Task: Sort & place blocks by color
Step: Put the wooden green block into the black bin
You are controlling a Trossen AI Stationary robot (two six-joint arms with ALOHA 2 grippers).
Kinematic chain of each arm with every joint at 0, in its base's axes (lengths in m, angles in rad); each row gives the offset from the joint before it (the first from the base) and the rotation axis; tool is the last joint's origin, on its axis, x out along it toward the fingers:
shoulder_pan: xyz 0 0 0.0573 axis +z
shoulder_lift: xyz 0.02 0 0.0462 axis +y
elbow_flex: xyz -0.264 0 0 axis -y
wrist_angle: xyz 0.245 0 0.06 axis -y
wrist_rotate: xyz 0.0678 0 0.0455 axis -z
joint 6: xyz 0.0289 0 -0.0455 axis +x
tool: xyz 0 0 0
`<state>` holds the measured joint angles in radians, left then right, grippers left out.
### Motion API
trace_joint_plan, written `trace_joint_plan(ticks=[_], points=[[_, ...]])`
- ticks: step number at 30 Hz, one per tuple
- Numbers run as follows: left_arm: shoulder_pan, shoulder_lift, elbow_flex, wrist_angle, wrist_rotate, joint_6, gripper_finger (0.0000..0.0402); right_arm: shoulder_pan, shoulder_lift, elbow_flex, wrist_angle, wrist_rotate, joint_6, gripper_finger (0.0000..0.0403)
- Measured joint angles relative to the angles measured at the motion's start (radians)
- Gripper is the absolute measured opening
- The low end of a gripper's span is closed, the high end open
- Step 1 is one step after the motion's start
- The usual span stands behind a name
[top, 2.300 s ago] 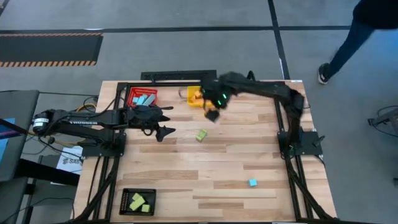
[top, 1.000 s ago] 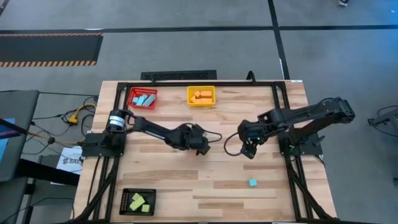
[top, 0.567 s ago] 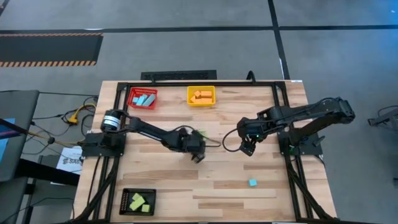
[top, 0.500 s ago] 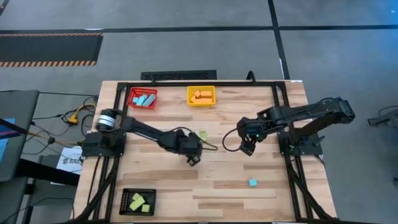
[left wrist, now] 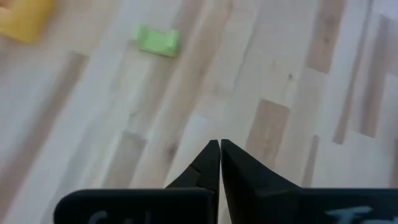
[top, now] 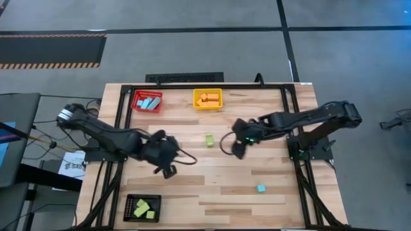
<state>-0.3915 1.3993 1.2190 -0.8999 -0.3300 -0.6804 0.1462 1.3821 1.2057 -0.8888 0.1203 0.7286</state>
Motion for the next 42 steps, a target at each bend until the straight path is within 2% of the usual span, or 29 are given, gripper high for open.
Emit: trace_joint_plan(ticks=[3,6,8,10,13,16,19,24,29,35,40,42], points=[[-0.049,-0.077,0.001,-0.099,-0.121,-0.074,0.0006,-0.014,0.076,0.003,0.215,0.035,0.052,0.0312],[-0.076,-0.17,0.0,-0.157,-0.221,-0.131,0.0028,-0.027,0.18,0.002,0.367,0.009,0.17,0.0312],[-0.09,-0.24,0.0,-0.179,-0.258,-0.136,0.0051,-0.04,0.253,0.02,0.399,-0.004,0.221,0.0312],[-0.092,-0.314,-0.011,-0.155,-0.279,-0.098,0.0079,-0.049,0.329,0.058,0.368,0.047,0.268,0.0311],[-0.088,-0.42,-0.065,-0.137,-0.277,-0.019,0.0125,-0.073,0.451,0.135,0.291,0.114,0.354,0.0308],[-0.064,-0.532,-0.128,-0.135,-0.276,0.013,0.0168,-0.094,0.566,0.218,0.271,0.116,0.412,0.0306],[-0.042,-0.631,-0.195,-0.132,-0.23,0.029,0.02,-0.102,0.663,0.296,0.248,0.114,0.427,0.0306],[-0.034,-0.762,-0.291,-0.124,-0.206,0.001,0.0231,-0.116,0.768,0.399,0.182,0.067,0.477,0.0306],[-0.034,-0.854,-0.372,-0.073,-0.167,-0.011,0.024,-0.105,0.81,0.428,0.129,0.051,0.559,0.0301],[-0.034,-0.896,-0.419,-0.047,-0.138,-0.011,0.024,-0.081,0.826,0.43,0.096,0.057,0.614,0.0258],[-0.034,-0.895,-0.42,-0.049,-0.123,0.017,0.024,-0.074,0.822,0.426,0.071,0.092,0.633,0.0179],[-0.034,-0.896,-0.42,-0.049,-0.123,0.027,0.024,-0.074,0.81,0.424,0.065,0.088,0.589,0.0144]])
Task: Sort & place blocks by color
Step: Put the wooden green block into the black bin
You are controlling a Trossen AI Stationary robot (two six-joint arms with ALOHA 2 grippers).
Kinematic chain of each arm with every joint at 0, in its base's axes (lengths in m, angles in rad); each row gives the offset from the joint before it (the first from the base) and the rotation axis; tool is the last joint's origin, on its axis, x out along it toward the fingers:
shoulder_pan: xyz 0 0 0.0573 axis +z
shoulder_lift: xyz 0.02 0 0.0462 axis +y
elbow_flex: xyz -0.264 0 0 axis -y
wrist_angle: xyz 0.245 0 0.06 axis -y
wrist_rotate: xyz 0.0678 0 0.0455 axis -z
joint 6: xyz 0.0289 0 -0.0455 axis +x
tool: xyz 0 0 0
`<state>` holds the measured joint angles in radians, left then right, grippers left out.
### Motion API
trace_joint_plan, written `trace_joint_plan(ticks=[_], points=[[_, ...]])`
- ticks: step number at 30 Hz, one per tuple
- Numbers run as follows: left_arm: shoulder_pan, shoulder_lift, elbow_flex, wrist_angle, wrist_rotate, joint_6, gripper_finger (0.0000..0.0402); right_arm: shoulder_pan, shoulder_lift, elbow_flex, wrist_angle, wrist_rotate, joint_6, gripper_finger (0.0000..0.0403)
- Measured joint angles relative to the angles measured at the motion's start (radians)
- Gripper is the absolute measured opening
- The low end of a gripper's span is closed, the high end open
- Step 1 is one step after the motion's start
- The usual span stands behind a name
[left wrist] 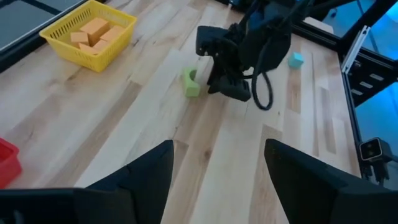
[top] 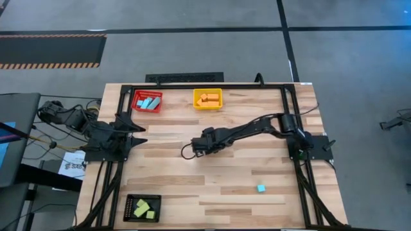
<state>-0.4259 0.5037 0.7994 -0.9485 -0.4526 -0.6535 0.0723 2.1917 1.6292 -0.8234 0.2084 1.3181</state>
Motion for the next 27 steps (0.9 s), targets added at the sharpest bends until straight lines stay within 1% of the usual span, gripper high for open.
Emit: trace_joint_plan(ticks=[2,4,6,8,10,12,14,17,20,22,24,27], points=[[0.0,0.0,0.0,0.0,0.0,0.005,0.024,-0.001,-0.035,-0.002,-0.004,-0.013,-0.078,0.0116],[0.0,0.0,0.0,0.002,-0.001,0.005,0.024,-0.003,-0.091,0.0,-0.016,-0.027,-0.153,0.01],[0.0,0.0,0.0,0.013,-0.001,0.008,0.024,-0.006,-0.145,0.003,-0.032,-0.034,-0.268,0.0095],[0.0,0.0,0.0,0.038,-0.004,0.014,0.024,-0.015,-0.188,0.002,-0.062,-0.041,-0.412,0.0099],[0.0,0.0,0.0,0.053,-0.013,0.014,0.024,-0.026,-0.226,0.002,-0.077,-0.035,-0.615,0.0113],[0.0,0.0,0.0,0.068,-0.029,0.014,0.024,-0.04,-0.251,0.002,-0.072,-0.024,-0.845,0.0136],[0.0,0.0,0.0,0.083,-0.038,0.009,0.024,-0.058,-0.256,0.002,-0.057,-0.023,-1.054,0.0166],[0.0,0.0,0.0,0.09,-0.073,-0.021,0.024,-0.084,-0.252,0.001,-0.025,-0.03,-1.287,0.0218],[0.0,0.0,0.0,0.09,-0.124,-0.075,0.024,-0.115,-0.229,0.001,-0.012,-0.103,-1.483,0.0264],[0.0,0.0,0.0,0.089,-0.151,-0.107,0.024,-0.136,-0.207,0.001,-0.01,-0.153,-1.59,0.0282],[0.0,0.0,0.0,0.086,-0.175,-0.126,0.024,-0.157,-0.186,0.001,0.002,-0.166,-1.671,0.029],[0.0,0.004,0.0,0.083,-0.213,-0.159,0.024,-0.181,-0.149,0.001,-0.006,-0.197,-1.755,0.029]])
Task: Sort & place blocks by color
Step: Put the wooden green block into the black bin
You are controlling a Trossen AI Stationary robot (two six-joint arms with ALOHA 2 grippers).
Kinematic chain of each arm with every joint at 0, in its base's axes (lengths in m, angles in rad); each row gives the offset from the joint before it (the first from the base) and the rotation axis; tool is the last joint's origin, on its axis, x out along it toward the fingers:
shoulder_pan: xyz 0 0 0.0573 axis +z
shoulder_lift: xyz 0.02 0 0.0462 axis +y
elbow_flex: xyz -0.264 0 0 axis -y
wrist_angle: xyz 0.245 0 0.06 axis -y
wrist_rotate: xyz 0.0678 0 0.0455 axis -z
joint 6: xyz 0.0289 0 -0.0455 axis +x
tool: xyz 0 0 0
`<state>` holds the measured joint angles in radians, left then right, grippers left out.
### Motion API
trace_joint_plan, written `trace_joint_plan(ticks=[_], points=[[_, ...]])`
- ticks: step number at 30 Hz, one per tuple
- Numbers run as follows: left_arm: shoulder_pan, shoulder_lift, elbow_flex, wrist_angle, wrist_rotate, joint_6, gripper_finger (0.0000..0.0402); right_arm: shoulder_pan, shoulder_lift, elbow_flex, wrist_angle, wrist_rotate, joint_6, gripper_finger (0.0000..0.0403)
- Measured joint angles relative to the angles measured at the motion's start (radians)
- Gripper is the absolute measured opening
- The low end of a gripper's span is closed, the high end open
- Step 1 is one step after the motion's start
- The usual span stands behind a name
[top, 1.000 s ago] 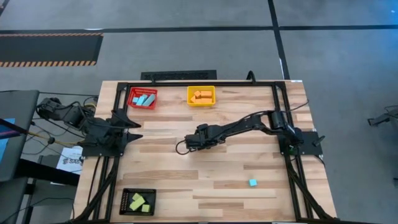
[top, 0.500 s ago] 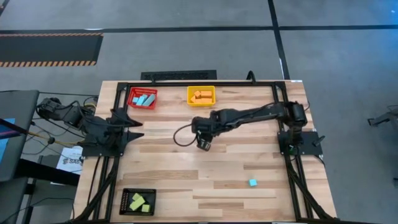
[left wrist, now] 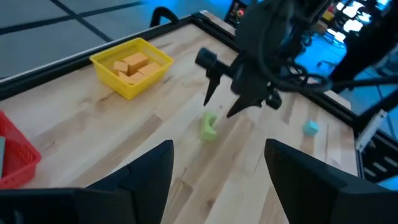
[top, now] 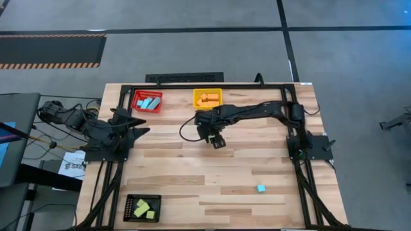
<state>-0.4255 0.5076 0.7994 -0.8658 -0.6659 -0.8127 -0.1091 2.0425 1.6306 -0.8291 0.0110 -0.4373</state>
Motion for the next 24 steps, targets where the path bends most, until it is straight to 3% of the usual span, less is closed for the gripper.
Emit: trace_joint_plan(ticks=[6,13,16,21,24], points=[[0.0,0.017,0.0,-0.015,-0.026,-0.065,0.024,-0.024,0.085,0.0,0.014,-0.049,-0.093,0.0283],[0.0,0.055,0.0,-0.019,-0.051,-0.084,0.024,-0.017,0.152,0.002,0.085,-0.05,-0.096,0.0264],[0.0,0.072,0.0,-0.019,-0.054,-0.092,0.024,-0.009,0.153,0.002,0.081,-0.049,-0.07,0.0203],[0.0,0.092,0.0,-0.024,-0.053,-0.114,0.024,0.005,0.13,0.002,0.064,-0.057,-0.005,0.0035],[0.0,0.093,0.0,-0.051,-0.045,-0.12,0.024,0.014,0.076,0.014,0.083,-0.121,0.098,0.0036]])
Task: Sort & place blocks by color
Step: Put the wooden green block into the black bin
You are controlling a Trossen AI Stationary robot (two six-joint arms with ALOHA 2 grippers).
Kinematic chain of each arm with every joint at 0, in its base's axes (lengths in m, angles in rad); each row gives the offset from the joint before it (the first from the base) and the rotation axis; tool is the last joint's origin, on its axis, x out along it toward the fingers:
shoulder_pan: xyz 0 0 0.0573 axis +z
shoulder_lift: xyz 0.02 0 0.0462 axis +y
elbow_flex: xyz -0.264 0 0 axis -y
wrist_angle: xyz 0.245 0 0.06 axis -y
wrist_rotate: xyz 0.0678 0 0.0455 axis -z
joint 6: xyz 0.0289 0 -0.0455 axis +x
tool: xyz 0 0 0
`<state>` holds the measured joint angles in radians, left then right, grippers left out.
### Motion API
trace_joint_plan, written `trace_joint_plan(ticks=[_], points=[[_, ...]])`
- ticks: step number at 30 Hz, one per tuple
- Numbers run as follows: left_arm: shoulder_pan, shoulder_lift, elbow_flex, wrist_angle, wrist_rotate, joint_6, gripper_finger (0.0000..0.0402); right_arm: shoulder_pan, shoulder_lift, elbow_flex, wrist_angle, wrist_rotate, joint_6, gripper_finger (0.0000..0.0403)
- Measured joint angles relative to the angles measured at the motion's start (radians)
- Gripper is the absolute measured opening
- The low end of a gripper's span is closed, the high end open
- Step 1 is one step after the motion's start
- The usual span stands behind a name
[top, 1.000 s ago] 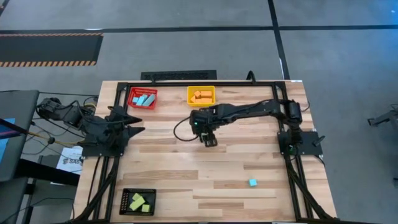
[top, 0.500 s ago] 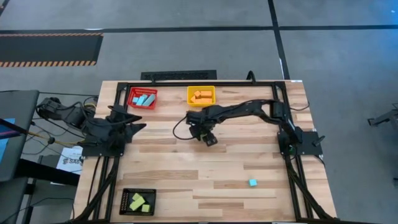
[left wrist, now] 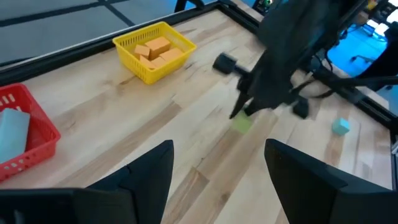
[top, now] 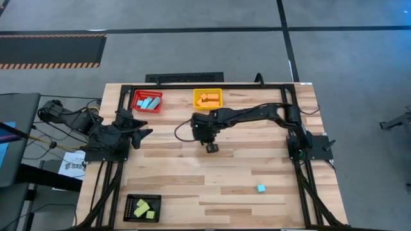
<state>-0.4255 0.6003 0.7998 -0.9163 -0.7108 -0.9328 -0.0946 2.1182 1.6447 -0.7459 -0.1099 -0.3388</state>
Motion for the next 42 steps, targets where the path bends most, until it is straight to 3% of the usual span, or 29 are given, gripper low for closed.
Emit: trace_joint_plan(ticks=[3,8,13,17,25,30,35,42], points=[[0.0,-0.001,0.0,-0.043,0.015,-0.016,0.024,0.038,-0.068,0.003,0.149,-0.102,0.102,0.0043],[0.0,0.0,0.0,-0.12,0.047,-0.046,0.024,0.123,-0.099,0.005,0.598,-0.23,0.29,0.0033],[0.0,0.0,0.0,-0.159,0.065,-0.055,0.024,0.195,-0.004,0.006,1.067,-0.255,0.534,0.0033],[0.0,0.001,0.0,-0.177,0.078,-0.034,0.024,0.264,0.13,0.036,1.291,-0.21,0.692,0.0033],[0.0,0.003,0.0,-0.175,0.108,0.055,0.024,0.381,0.402,0.34,1.232,-0.044,0.763,0.0033],[0.0,0.003,0.0,-0.174,0.129,0.061,0.024,0.403,0.507,0.514,1.187,-0.017,0.784,0.0033],[0.0,0.003,0.0,-0.174,0.129,0.061,0.024,0.405,0.569,0.595,1.127,-0.022,0.787,0.0034],[0.0,0.003,0.0,-0.174,0.139,0.061,0.024,0.412,0.572,0.591,1.037,-0.027,0.792,0.0043]])
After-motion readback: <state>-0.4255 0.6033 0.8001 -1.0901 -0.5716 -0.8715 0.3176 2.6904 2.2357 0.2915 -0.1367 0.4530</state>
